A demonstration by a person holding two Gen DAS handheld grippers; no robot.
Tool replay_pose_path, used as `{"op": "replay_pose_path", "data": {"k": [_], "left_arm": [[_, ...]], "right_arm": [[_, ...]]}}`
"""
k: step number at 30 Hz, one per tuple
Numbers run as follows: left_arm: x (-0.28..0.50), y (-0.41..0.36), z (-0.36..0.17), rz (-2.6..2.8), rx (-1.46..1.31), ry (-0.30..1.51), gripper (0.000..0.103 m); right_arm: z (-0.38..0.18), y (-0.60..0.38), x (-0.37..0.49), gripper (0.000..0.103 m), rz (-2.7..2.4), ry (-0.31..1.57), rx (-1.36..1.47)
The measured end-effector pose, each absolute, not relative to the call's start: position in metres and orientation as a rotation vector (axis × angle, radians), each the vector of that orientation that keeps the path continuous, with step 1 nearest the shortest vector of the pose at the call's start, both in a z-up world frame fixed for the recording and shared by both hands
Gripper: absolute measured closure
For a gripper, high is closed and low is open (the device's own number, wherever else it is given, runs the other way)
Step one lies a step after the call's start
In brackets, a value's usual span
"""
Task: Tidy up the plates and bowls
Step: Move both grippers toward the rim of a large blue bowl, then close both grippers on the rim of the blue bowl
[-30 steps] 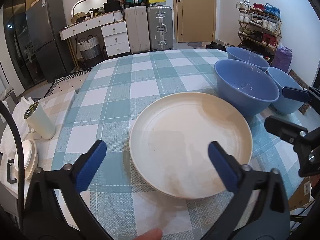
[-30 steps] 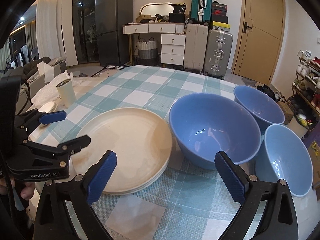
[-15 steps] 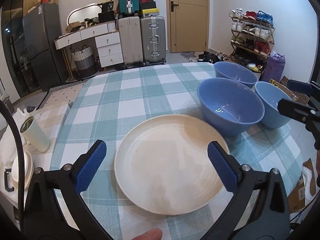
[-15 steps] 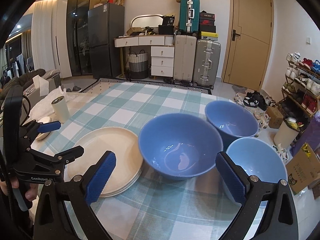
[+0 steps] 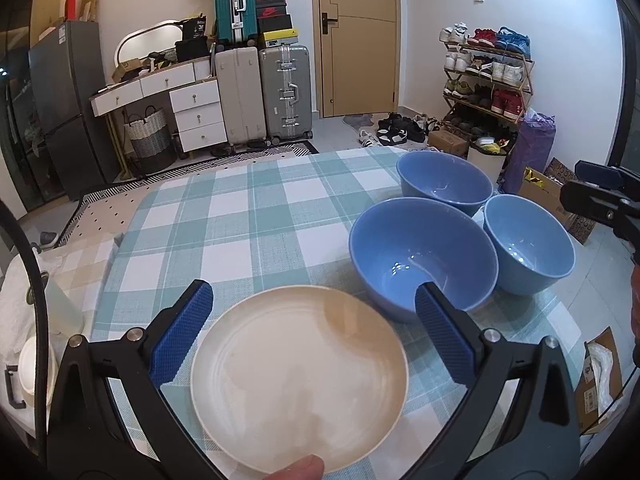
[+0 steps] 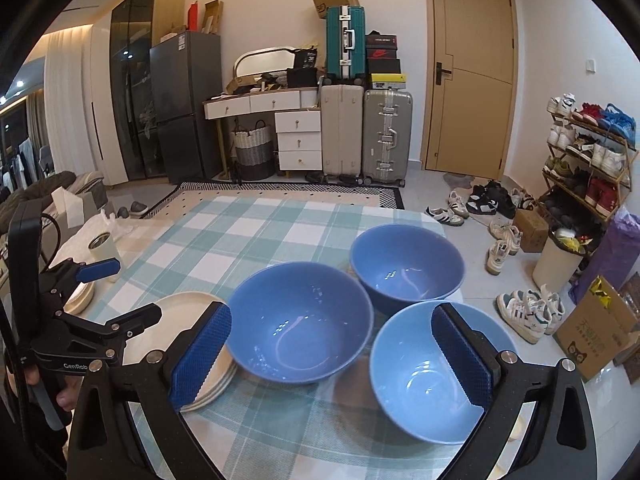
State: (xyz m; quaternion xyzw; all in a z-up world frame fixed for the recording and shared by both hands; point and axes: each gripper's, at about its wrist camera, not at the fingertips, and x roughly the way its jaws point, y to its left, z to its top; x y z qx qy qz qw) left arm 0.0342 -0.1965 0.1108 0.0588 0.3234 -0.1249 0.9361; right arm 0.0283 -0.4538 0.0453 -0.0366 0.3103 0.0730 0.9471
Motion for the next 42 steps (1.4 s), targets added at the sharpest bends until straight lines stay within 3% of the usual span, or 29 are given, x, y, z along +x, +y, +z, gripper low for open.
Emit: {"op": "replay_pose_path", "data": {"k": [18, 42], "left_arm": [[0.098, -0.256, 0.126, -0.323, 0.121, 0.682, 0.002], [0.179, -0.314, 0.11, -0.351, 0.152, 0.747, 0.002]], "right_arm": [[0.066, -0.51, 0.068, 0.001, 0.056, 0.653, -0.051], [0.04, -0.566, 0.131, 0.001, -0.001, 0.736, 0.018]]}}
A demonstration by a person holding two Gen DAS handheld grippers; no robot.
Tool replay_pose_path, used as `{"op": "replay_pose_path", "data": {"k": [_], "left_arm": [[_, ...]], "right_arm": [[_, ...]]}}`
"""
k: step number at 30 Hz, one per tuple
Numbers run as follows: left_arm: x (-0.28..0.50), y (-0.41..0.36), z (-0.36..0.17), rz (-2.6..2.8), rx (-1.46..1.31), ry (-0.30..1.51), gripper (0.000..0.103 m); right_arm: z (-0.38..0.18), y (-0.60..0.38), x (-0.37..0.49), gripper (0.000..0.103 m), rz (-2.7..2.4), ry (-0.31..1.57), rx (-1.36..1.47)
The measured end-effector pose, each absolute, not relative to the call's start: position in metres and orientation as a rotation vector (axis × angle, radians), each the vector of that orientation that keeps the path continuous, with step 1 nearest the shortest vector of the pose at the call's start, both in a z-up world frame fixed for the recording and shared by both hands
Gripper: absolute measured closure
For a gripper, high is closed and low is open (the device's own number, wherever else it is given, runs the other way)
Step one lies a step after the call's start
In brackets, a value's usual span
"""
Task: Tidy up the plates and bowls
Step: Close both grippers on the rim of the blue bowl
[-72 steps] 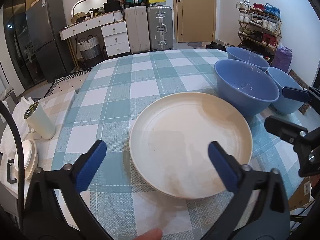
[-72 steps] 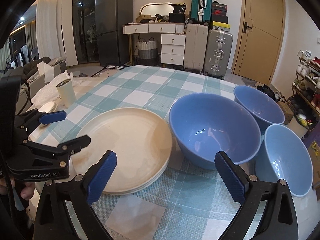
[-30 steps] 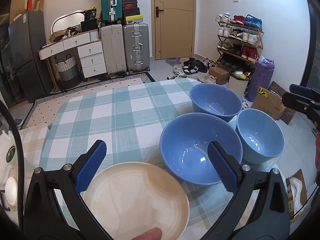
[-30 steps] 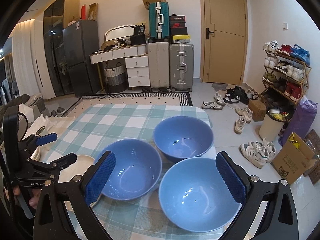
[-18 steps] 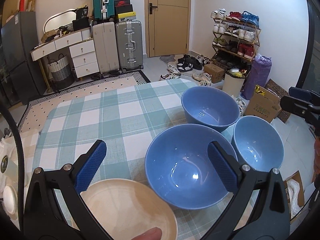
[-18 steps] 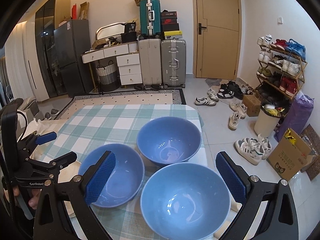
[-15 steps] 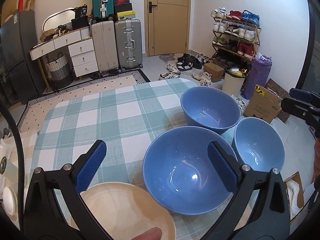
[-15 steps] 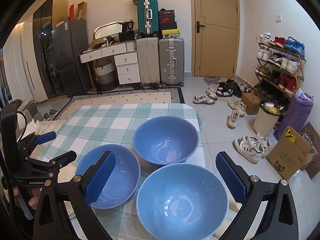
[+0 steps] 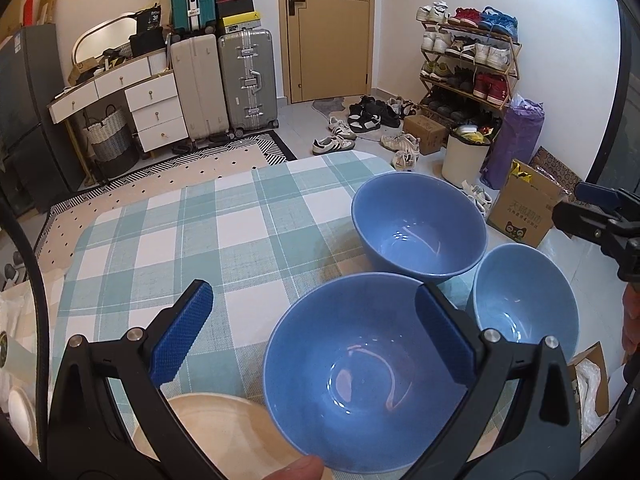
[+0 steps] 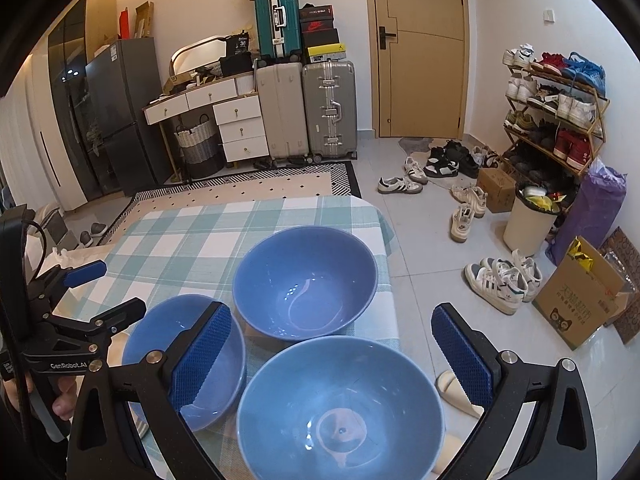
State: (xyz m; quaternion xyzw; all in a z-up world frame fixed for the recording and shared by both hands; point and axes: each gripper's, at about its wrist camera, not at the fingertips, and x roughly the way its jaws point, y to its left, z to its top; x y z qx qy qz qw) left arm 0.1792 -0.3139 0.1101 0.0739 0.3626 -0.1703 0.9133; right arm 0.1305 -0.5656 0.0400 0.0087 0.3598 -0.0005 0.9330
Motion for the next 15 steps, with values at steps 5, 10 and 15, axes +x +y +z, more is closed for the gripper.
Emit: {"op": "replay_pose_path", "data": {"k": [5, 10, 15], "left_arm": [[0.192, -0.326, 0.106, -0.361, 0.157, 0.759, 0.002], [0.205, -0.337, 0.098, -0.37, 0.165, 0.777, 0.002], [0.219, -0.348, 0.091, -0.377, 0.169, 0.791, 0.002]], "right_arm": [[0.032, -0.575, 0.144, 0.001, -0.009, 0.755, 0.023], [0.024, -0.581, 0.154, 0.001, -0.016, 0.774, 0.032], [0.015, -0.585, 0.166, 0.001, -0.022, 0.799, 0.028]]}}
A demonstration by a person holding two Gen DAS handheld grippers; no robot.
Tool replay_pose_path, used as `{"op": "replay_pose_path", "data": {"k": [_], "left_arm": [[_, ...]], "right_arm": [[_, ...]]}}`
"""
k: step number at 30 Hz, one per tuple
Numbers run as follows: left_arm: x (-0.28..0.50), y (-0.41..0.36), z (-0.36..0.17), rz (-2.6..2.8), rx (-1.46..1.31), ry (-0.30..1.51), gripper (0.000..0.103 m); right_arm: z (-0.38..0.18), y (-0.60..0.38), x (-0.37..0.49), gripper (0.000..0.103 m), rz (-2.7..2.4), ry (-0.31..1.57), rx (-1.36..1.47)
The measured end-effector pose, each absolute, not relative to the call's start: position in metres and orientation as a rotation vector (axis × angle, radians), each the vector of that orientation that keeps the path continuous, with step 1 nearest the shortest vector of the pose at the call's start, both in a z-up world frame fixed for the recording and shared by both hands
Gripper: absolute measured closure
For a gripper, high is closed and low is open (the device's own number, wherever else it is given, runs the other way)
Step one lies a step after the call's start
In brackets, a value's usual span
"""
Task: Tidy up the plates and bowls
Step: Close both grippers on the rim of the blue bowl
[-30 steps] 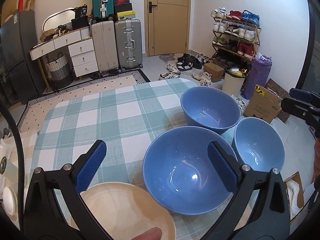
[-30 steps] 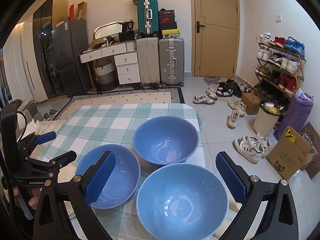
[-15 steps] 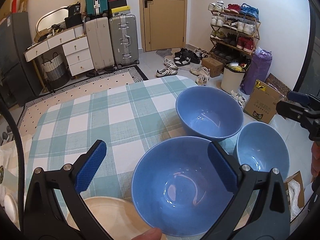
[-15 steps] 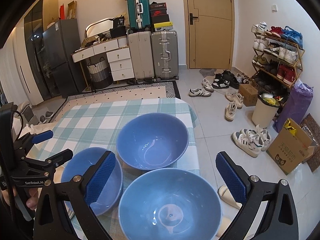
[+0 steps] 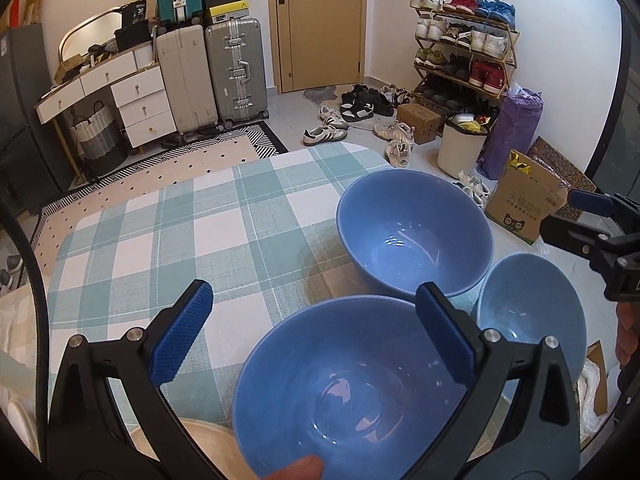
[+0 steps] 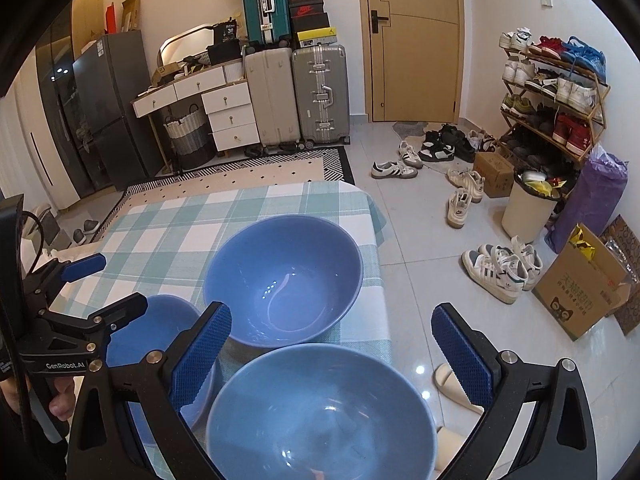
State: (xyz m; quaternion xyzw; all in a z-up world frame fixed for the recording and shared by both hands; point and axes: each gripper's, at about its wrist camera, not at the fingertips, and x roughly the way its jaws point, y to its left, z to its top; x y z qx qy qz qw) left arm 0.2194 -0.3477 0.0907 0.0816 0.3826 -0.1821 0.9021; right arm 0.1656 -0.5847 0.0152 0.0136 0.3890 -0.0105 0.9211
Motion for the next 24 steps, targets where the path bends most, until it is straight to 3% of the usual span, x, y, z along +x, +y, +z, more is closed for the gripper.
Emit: {"op": "replay_pose_path", "data": {"k": [15, 24], "left_arm": [[0.257, -0.378, 0.063, -0.409, 0.182, 0.863, 0.003], [0.277, -0.389, 0.049, -0.426, 0.168, 0.918, 0.02]], "right_arm": [[-0.023, -0.594, 0.214, 0.001, -0.035, 0.892, 0.031], [-0.046, -0.601, 0.234, 0.001, -0.037, 0.938, 0.049]]}}
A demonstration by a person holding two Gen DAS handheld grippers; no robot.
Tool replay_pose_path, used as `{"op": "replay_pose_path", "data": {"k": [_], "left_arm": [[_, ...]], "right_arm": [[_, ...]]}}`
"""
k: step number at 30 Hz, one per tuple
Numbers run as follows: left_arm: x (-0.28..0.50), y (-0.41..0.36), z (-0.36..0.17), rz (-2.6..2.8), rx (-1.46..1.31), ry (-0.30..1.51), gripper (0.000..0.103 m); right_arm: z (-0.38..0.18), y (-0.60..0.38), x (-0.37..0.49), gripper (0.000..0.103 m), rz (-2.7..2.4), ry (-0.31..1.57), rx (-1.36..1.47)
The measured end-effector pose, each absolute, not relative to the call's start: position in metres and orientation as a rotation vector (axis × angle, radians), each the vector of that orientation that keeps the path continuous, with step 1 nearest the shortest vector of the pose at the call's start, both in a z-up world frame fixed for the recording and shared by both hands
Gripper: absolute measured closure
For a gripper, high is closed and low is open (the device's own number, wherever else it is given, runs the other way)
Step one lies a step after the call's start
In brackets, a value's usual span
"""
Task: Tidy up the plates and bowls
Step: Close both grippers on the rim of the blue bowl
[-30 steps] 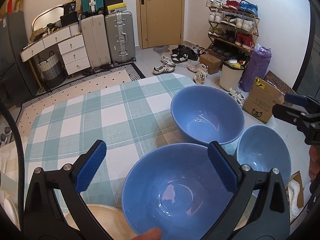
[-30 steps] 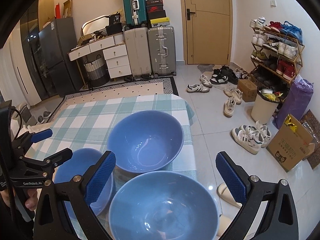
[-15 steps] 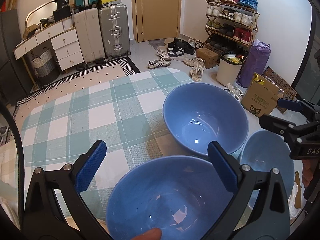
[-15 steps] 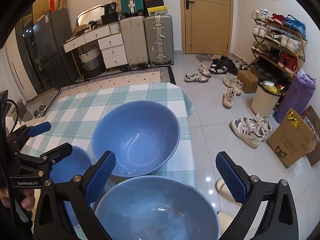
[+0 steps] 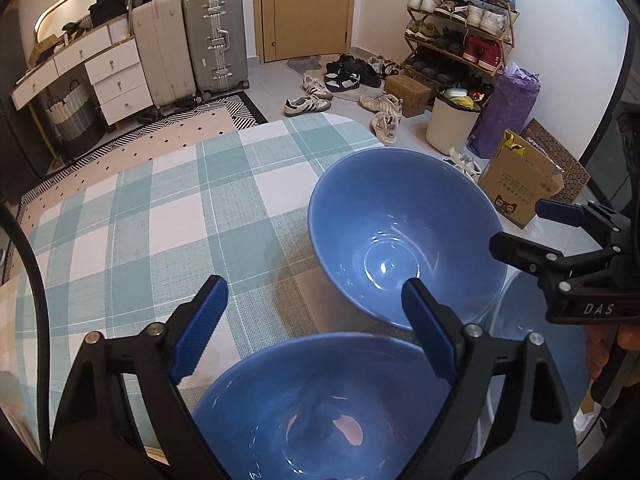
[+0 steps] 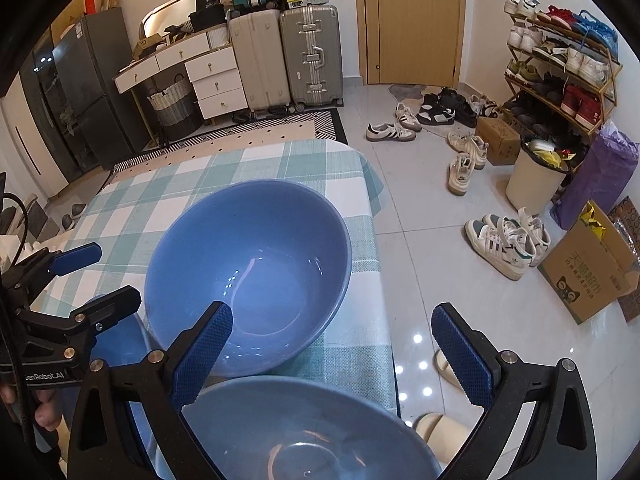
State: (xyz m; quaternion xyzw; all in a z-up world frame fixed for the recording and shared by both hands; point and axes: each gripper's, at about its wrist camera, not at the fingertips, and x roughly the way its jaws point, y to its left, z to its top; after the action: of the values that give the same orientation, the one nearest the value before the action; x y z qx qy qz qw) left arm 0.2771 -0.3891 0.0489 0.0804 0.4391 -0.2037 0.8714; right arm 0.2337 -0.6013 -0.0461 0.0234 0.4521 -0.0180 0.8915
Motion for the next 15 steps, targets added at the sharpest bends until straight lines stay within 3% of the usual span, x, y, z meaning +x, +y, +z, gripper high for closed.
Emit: {"op": "replay_pose_path", "data": {"k": [5, 10, 15], "left_arm": [[0.286, -0.395, 0.039, -0.439, 0.166, 0.945, 0.032], [0.291, -0.4, 0.031, -0.446, 0.167, 0.958, 0.041], [0.297, -0.403, 0.025, -0.45, 0.161, 0.967, 0.049]], "right_arm": [[-0.055, -0.604, 0.243, 0.002, -0.03, 0.949, 0.071], [-0.061, -0.604, 0.252, 0.024, -0.016, 0.968, 0.086], [-0.066, -0.601, 0.257, 0.033, -0.005, 0.979, 0.078]]}}
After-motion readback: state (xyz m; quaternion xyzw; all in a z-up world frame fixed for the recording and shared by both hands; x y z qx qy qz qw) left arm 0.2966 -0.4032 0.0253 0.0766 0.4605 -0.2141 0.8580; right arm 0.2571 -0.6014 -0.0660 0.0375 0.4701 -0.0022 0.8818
